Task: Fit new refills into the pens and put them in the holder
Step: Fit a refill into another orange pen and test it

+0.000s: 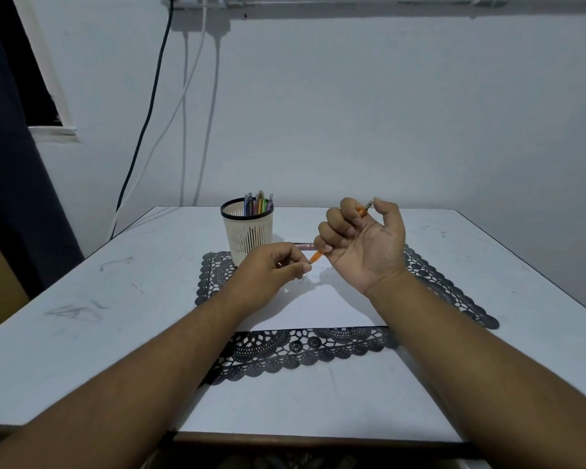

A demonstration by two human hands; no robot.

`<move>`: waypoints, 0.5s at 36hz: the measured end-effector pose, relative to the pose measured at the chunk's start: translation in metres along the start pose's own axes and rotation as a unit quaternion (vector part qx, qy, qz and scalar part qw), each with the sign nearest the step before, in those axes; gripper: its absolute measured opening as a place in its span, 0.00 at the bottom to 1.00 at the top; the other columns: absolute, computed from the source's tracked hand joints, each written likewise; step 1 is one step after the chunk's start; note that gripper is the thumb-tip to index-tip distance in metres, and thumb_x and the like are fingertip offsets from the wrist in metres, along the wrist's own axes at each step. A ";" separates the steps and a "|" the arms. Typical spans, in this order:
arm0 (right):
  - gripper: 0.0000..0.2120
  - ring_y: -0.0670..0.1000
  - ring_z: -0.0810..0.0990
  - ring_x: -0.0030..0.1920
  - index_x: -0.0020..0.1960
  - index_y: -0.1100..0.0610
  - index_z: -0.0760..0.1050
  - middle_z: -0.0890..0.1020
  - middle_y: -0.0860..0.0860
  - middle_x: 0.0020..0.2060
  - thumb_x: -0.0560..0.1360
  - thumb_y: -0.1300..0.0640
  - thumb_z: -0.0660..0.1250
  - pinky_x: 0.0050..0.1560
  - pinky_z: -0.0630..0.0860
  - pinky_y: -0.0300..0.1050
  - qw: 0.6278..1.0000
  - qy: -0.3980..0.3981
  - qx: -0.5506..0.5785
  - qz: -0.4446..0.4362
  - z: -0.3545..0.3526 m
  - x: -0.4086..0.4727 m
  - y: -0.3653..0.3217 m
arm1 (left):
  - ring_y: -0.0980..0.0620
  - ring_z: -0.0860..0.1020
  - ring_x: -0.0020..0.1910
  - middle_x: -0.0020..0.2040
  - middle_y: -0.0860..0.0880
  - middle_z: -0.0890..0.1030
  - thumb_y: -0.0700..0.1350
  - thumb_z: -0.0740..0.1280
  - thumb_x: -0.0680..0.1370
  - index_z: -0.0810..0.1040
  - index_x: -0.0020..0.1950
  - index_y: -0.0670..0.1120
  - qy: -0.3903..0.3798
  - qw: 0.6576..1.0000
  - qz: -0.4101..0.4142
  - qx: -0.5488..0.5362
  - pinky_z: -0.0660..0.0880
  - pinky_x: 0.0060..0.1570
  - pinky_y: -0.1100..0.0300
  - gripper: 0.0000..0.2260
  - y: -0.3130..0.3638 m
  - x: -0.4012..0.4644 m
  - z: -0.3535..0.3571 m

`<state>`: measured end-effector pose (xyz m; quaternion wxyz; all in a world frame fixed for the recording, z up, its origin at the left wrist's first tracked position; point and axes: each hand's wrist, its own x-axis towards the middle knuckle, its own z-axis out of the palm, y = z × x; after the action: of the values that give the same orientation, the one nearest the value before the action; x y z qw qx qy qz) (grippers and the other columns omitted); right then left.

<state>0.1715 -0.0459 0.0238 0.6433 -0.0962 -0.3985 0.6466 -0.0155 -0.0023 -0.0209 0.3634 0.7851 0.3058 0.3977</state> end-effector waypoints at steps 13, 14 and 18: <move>0.16 0.51 0.54 0.31 0.36 0.53 0.55 0.57 0.50 0.31 0.74 0.45 0.55 0.37 0.53 0.49 1.000 -0.012 -0.004 0.010 -0.002 0.000 -0.002 | 0.50 0.76 0.39 0.37 0.51 0.82 0.43 0.74 0.78 0.83 0.41 0.51 -0.001 1.000 -0.001 -0.018 0.72 0.44 0.52 0.06 0.000 0.000 0.001; 0.16 0.51 0.54 0.31 0.36 0.54 0.55 0.57 0.50 0.30 0.74 0.45 0.55 0.37 0.53 0.49 1.000 -0.014 -0.010 0.012 -0.002 0.000 -0.001 | 0.50 0.76 0.39 0.37 0.50 0.82 0.43 0.74 0.78 0.83 0.41 0.50 -0.003 1.000 -0.002 -0.016 0.72 0.45 0.52 0.06 0.000 0.000 0.001; 0.16 0.51 0.54 0.31 0.36 0.54 0.54 0.56 0.50 0.31 0.74 0.45 0.54 0.37 0.54 0.48 1.000 -0.020 -0.015 0.016 -0.003 0.000 -0.002 | 0.50 0.76 0.39 0.38 0.48 0.83 0.43 0.74 0.77 0.84 0.42 0.49 -0.005 1.000 -0.003 -0.023 0.72 0.45 0.52 0.05 0.000 0.000 0.001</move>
<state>0.1745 -0.0450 0.0232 0.6237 -0.0989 -0.4190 0.6524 -0.0145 -0.0031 -0.0217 0.3841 0.7775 0.2974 0.3995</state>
